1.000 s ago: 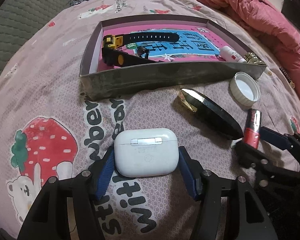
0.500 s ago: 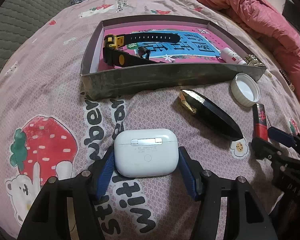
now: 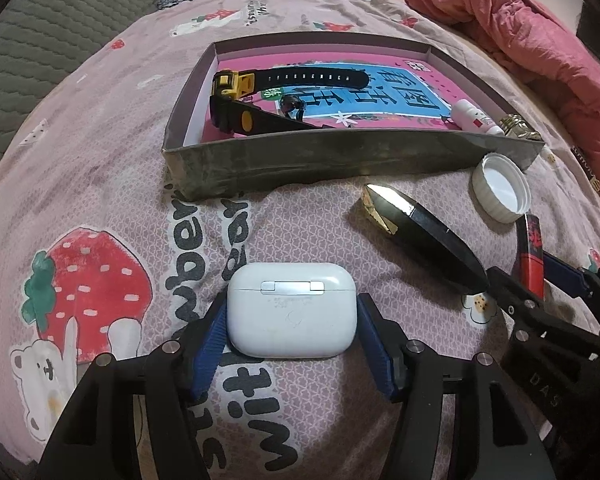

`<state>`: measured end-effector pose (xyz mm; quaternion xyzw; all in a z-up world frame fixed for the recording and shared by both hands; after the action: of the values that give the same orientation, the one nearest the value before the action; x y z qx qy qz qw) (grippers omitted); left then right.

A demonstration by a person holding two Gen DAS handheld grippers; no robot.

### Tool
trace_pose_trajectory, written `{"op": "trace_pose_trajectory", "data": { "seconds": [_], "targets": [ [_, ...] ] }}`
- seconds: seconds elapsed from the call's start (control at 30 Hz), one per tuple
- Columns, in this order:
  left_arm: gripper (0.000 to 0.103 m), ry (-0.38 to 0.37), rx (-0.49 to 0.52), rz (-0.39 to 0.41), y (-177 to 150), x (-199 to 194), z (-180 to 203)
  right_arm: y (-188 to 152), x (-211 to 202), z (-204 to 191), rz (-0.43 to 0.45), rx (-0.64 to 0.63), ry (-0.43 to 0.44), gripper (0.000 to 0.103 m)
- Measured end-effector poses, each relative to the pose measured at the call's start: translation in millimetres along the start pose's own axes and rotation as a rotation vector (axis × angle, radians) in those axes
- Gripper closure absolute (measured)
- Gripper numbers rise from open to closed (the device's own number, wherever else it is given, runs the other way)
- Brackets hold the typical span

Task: Organize rigid objects
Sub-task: 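Close the right gripper on the red lighter, then lift the earbud case with the left gripper while the right gripper lifts the lighter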

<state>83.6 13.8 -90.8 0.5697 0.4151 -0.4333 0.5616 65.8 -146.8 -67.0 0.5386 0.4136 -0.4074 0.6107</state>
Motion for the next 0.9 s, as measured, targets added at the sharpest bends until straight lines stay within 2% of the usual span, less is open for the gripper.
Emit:
{"op": "trace_pose_trajectory", "data": {
  "seconds": [0.03,0.1,0.2,0.5,0.7,0.9],
  "targets": [
    [0.039,0.007,-0.003,0.001,0,0,1,-1,0,2,0.001,0.005,0.007,0.052],
    [0.039,0.02,-0.013,0.003,1,1,3,-2,-1,10,-0.001,0.029,0.024,0.065],
    [0.039,0.039,-0.025,0.006,2,2,6,-2,-2,21,-0.006,0.044,0.055,0.076],
    [0.04,0.037,-0.015,0.014,2,2,6,-10,-7,34,0.011,0.006,0.13,0.08],
    [0.04,-0.026,-0.029,0.023,2,0,-3,-10,-9,44,0.017,0.024,0.19,0.08],
    [0.041,-0.051,-0.014,0.037,-2,-9,-5,-9,-10,47,0.022,0.041,0.227,0.08]
  ]
}}
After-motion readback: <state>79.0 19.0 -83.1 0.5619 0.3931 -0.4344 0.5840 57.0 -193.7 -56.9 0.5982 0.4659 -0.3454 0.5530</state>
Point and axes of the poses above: each gripper's, at about its wrist camera, not at the fingertips, and x roughly the way its jaws point, z to its right, y to its top, the point moved 3 cm from there along x, roughly the way its jaws point, and after that the axes turned 11 degrees about -z, right-handed, at the moved point
